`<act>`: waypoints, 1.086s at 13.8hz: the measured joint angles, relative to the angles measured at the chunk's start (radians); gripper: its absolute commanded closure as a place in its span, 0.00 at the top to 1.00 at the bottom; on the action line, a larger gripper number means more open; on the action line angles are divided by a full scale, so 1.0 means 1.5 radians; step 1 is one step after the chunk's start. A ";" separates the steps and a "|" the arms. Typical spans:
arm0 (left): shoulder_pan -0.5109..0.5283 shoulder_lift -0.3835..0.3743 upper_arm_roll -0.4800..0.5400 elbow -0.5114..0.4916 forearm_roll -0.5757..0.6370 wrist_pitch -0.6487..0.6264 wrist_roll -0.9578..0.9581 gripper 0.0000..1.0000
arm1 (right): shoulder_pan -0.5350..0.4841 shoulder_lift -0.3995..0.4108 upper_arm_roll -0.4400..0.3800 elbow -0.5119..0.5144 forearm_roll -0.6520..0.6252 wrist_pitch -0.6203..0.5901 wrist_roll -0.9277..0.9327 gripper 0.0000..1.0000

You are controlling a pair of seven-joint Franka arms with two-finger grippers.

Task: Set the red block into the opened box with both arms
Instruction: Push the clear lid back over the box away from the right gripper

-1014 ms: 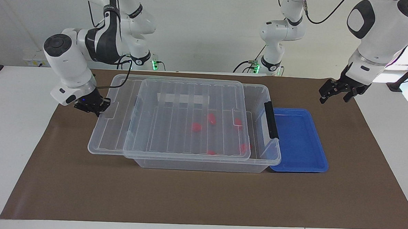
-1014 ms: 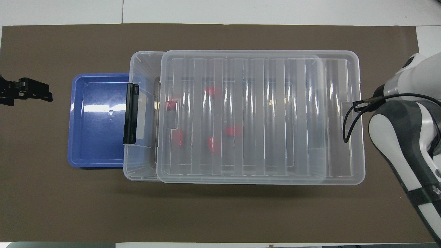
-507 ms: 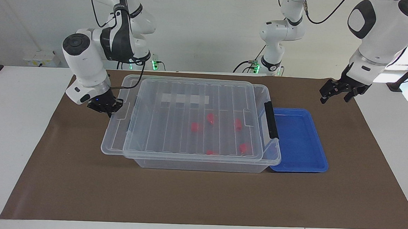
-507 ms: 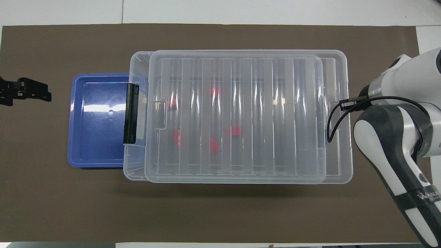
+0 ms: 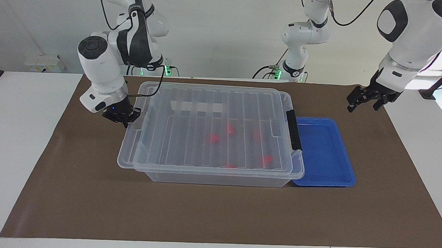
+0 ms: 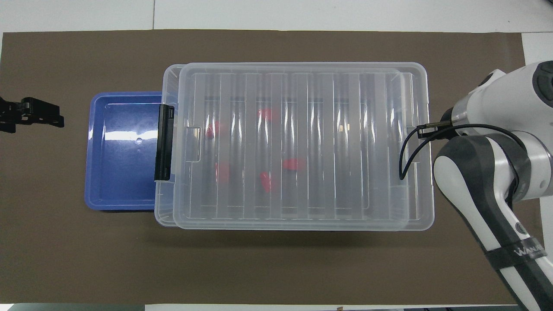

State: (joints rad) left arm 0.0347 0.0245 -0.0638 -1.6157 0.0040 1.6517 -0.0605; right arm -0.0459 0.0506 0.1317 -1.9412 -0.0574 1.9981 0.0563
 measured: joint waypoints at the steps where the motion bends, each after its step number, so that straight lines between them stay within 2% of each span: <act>1: 0.000 0.000 0.000 0.000 0.000 0.000 0.000 1.00 | 0.000 0.000 0.001 0.000 0.000 0.000 0.002 0.00; 6: -0.001 0.000 -0.002 0.000 0.000 -0.001 0.000 1.00 | 0.001 -0.001 0.024 0.000 0.002 0.002 0.023 0.00; 11: 0.002 -0.001 0.002 0.000 0.000 -0.001 0.000 1.00 | 0.001 -0.001 0.024 0.000 0.003 0.001 0.022 0.00; 15: 0.002 -0.001 0.002 0.000 0.000 -0.001 0.000 1.00 | 0.000 0.000 0.018 0.007 0.003 -0.039 0.012 0.00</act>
State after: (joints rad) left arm 0.0376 0.0233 -0.0610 -1.6157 0.0040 1.6505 -0.0606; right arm -0.0452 0.0503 0.1581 -1.9301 -0.0529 1.9396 0.0745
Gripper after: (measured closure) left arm 0.000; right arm 0.991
